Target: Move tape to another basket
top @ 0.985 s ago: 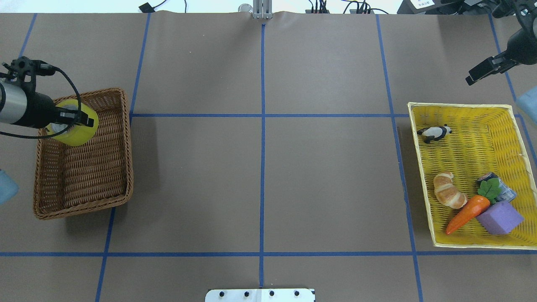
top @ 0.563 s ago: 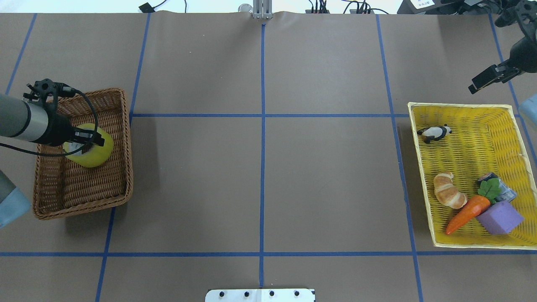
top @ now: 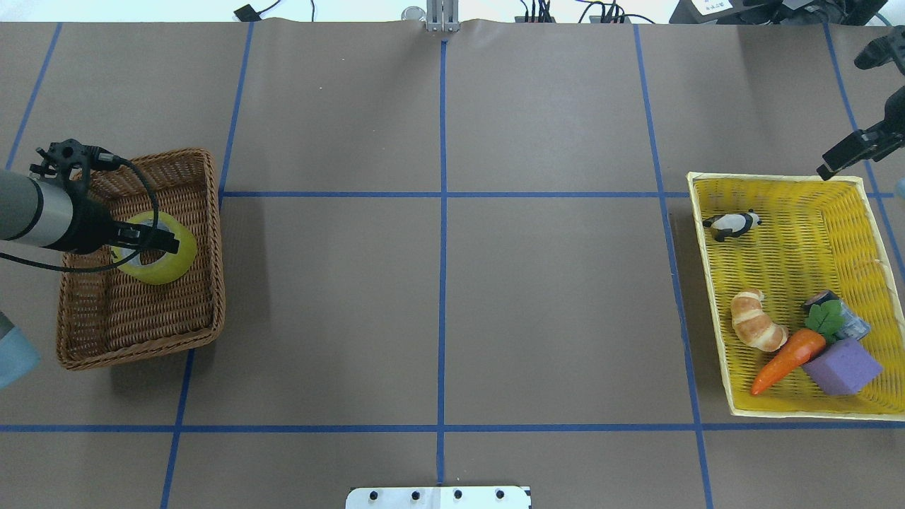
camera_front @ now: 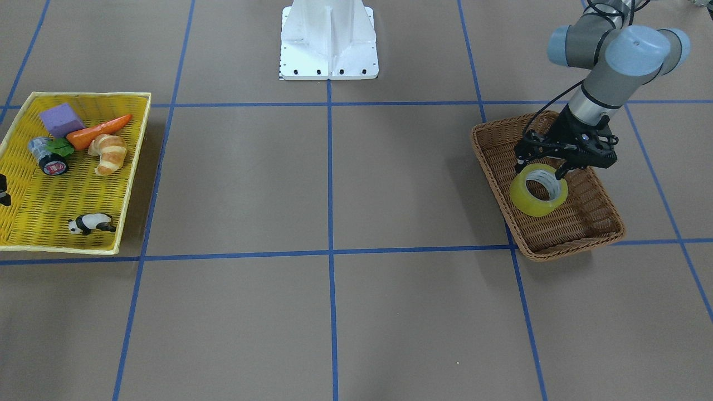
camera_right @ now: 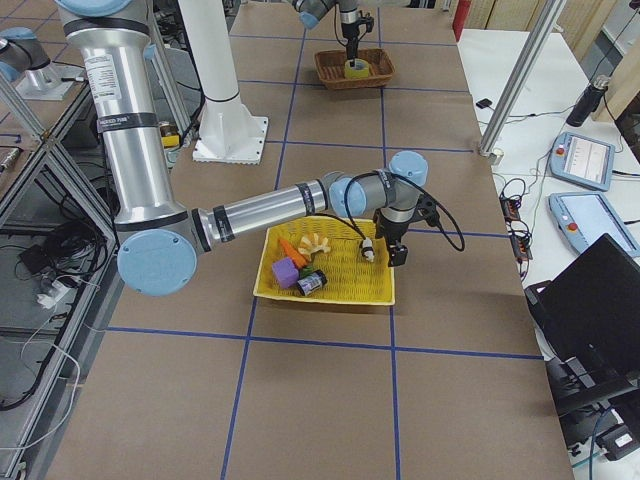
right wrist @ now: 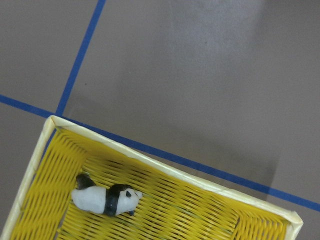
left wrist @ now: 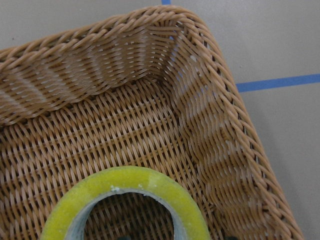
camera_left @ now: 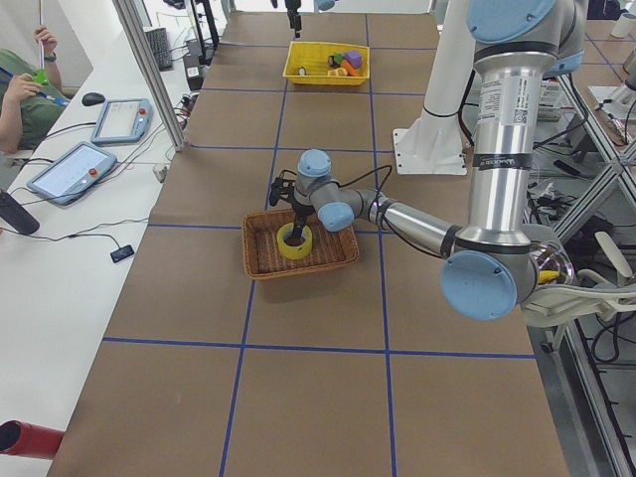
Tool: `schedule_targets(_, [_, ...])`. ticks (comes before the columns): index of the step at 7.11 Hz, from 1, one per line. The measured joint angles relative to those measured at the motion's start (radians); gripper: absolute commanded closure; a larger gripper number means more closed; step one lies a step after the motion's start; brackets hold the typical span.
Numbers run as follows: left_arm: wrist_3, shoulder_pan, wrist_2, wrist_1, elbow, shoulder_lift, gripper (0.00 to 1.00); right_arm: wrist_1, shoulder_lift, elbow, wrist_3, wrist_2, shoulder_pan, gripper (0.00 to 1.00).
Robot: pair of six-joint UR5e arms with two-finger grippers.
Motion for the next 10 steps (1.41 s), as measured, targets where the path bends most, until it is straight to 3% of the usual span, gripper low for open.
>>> schedule_targets(2, [0.258, -0.161, -0.071, 0.152, -0.005, 0.006, 0.01, -0.024, -0.051, -0.015, -0.135, 0.005, 0.07, 0.0])
schedule_targets(4, [0.599, -0.397, -0.149, 0.258, 0.057, 0.043, 0.01, -0.021, -0.136, -0.022, -0.189, 0.01, 0.148, 0.0])
schedule_targets(6, [0.764, -0.616, -0.347, 0.273, 0.197, 0.065, 0.01, -0.018, -0.156, -0.022, -0.191, 0.003, 0.186, 0.0])
schedule_targets(7, [0.783, -0.674, -0.367, 0.275, 0.231, 0.08, 0.01, -0.018, -0.151, -0.036, -0.192, -0.003, 0.192, 0.0])
schedule_targets(10, [0.791, -0.709, -0.24, 0.283, 0.224, 0.1, 0.01, -0.023, -0.152, -0.055, -0.189, 0.004, 0.222, 0.0])
